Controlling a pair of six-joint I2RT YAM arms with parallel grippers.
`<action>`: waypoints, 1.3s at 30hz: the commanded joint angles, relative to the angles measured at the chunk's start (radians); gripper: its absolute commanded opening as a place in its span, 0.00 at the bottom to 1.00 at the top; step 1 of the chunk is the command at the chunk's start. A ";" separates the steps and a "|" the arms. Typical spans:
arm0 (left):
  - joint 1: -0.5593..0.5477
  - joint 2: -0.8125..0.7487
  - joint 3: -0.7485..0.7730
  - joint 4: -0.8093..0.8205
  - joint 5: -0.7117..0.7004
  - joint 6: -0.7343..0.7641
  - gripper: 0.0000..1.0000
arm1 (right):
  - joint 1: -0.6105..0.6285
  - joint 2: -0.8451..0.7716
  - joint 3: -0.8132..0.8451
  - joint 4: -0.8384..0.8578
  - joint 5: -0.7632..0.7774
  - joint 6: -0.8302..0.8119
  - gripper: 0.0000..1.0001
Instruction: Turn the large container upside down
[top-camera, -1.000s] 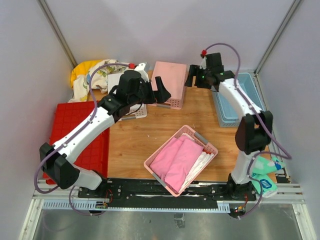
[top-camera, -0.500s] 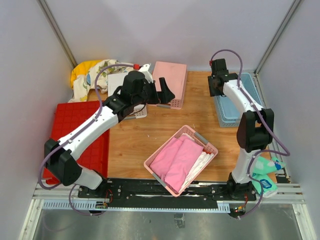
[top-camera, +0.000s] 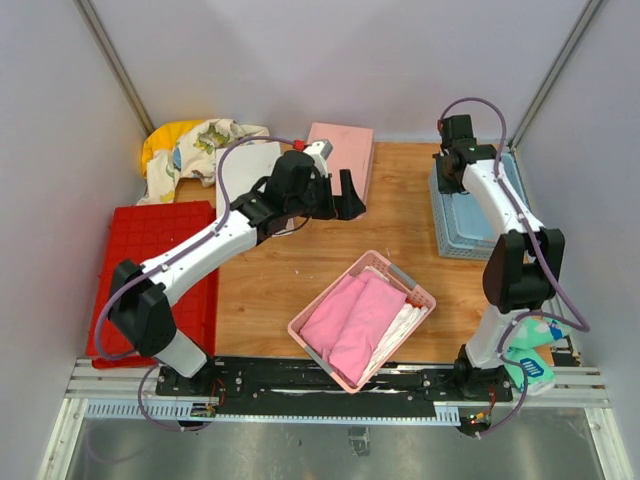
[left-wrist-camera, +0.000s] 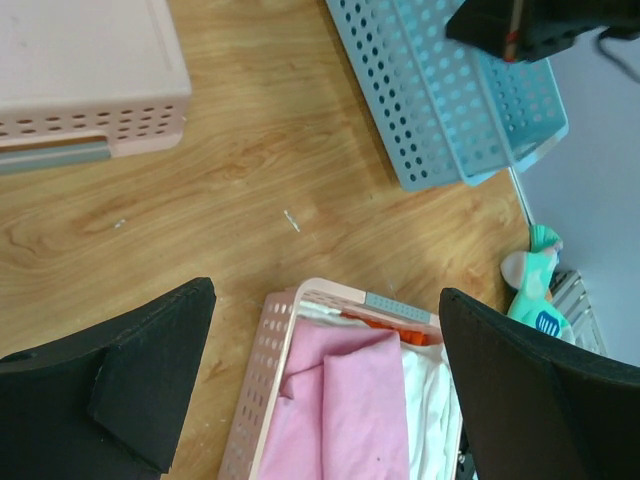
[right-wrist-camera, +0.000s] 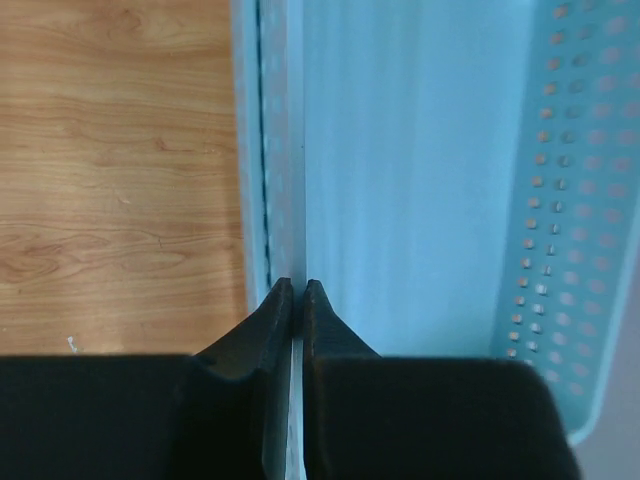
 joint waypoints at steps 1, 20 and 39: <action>-0.020 0.031 0.041 0.050 0.031 -0.013 0.99 | -0.025 -0.178 0.008 -0.007 0.044 0.024 0.01; -0.026 0.064 0.083 0.022 0.004 -0.016 0.99 | -0.037 -0.478 0.078 0.084 -0.261 0.133 0.01; -0.025 -0.073 -0.001 0.031 -0.166 -0.042 0.99 | -0.091 -0.207 -0.045 0.765 -0.923 0.808 0.01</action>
